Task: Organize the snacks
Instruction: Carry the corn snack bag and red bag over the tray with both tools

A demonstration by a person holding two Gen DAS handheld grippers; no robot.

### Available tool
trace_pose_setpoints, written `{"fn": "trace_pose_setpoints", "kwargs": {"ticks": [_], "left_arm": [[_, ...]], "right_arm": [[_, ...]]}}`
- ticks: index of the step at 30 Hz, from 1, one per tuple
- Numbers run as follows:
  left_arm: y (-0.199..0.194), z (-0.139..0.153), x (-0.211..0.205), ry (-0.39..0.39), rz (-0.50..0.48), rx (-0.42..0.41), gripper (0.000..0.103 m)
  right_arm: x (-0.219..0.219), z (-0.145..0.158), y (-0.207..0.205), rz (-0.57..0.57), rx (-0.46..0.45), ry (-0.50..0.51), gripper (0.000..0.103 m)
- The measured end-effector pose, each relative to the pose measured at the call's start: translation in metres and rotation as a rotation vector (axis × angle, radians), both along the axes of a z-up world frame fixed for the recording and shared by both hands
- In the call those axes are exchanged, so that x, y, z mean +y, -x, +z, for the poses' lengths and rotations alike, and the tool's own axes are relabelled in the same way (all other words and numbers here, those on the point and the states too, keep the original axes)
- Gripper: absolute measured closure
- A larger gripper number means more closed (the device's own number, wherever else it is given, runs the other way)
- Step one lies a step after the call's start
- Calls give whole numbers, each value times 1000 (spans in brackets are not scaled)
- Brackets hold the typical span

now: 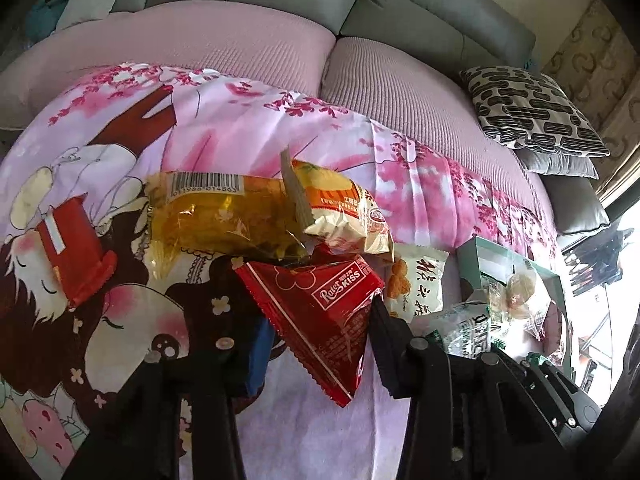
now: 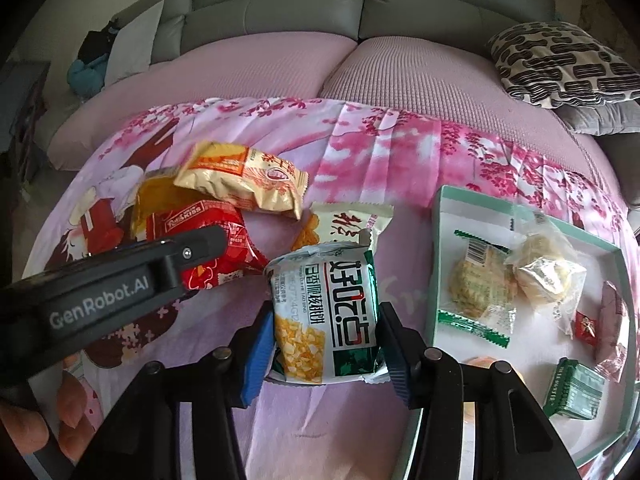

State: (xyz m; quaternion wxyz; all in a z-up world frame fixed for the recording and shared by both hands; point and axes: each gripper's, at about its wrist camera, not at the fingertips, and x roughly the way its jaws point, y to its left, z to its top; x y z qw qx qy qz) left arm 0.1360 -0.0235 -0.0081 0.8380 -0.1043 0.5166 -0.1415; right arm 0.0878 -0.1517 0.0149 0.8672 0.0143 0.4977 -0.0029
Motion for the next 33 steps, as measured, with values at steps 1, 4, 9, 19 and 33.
{"fn": "trace_pose_setpoints", "kwargs": {"ticks": [1,4,9,19,33], "left_arm": [[1,3,0,0,1,-6,58],[5,10,0,3,-2,-24,58],[13,24,-3,2,-11,-60,58],[28,50,-15,-14,-39,-129,58],[42,71,-55,-27,-110,-214,58]], "right_arm": [[0,2,1,-2,-5,0,50],[-2,8,4,-5,-17,0,50],[-8,18,10,-22,-38,-7,50],[-26,34,18,-64,-68,-20,50],[-86,49,33,-206,-94,-36,50]]}}
